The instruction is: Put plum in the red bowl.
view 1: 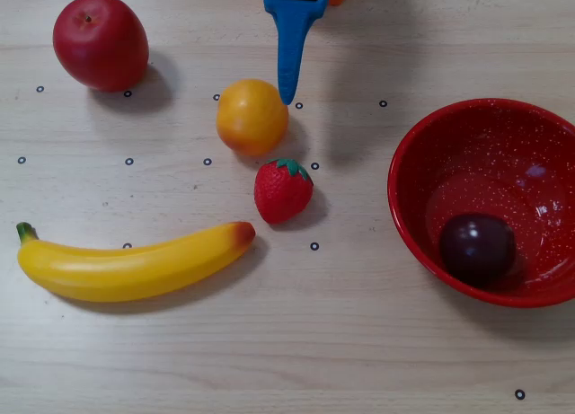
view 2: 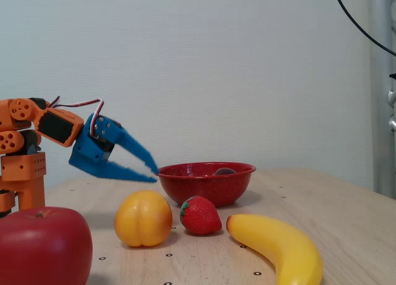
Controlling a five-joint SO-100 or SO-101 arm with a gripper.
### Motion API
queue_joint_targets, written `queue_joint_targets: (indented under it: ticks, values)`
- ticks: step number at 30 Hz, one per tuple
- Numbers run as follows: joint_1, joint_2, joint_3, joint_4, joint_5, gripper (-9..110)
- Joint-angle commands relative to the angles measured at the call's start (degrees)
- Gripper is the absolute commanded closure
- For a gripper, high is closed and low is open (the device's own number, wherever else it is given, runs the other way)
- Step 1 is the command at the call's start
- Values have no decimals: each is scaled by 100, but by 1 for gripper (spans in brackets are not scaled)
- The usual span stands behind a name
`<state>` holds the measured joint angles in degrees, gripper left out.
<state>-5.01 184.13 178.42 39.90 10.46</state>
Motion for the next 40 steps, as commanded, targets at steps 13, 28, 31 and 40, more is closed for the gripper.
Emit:
queue_joint_targets:
  ticks: [13,28,31,40]
  values:
    - [308,97,35,1028,-308,101]
    - [281,97,35,1072,-132,101]
    - [281,97,35,1072,-132,101]
    - [281,97,35,1072,-132,101]
